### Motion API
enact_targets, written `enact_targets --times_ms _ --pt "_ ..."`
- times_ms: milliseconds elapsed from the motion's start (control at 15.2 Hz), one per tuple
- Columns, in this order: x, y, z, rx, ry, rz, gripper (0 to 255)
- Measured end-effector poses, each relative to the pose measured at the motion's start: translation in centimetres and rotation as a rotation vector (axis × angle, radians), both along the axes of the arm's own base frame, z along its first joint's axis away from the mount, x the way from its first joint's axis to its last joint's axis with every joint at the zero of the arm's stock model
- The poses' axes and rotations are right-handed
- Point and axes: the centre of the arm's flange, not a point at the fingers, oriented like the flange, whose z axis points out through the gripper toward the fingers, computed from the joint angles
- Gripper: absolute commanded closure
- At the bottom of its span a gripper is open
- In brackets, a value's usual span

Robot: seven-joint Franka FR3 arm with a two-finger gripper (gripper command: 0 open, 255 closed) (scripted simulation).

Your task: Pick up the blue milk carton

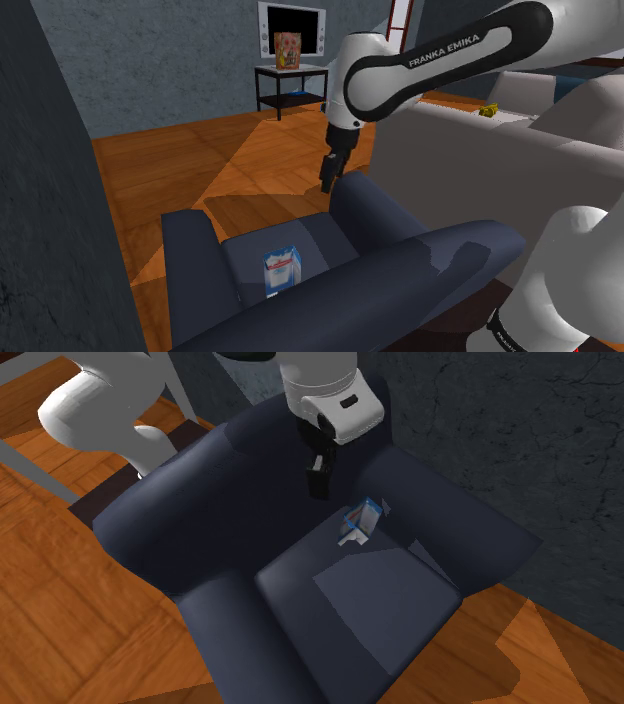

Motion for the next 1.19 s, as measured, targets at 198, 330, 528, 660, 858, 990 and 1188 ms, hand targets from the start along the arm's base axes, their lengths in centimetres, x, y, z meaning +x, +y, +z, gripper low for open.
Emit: enact_targets --times_ms 198,330,528,660,858,990,1188 --pt "1.9 2.1 -3.1 -0.012 0.005 0.091 0" --pt "3.0 3.5 -5.2 -0.021 0.009 0.152 0" --pt "4.3 6.0 -8.7 -0.033 0.015 0.244 0" --pt "5.0 7.2 -10.6 -0.041 0.019 0.304 0" --pt "6.1 9.7 -13.8 -0.054 0.025 0.395 0" --pt "6.5 11.1 -16.1 -0.062 0.029 0.456 0" --pt "7.1 13.6 -19.1 -0.074 0.034 0.547 0"
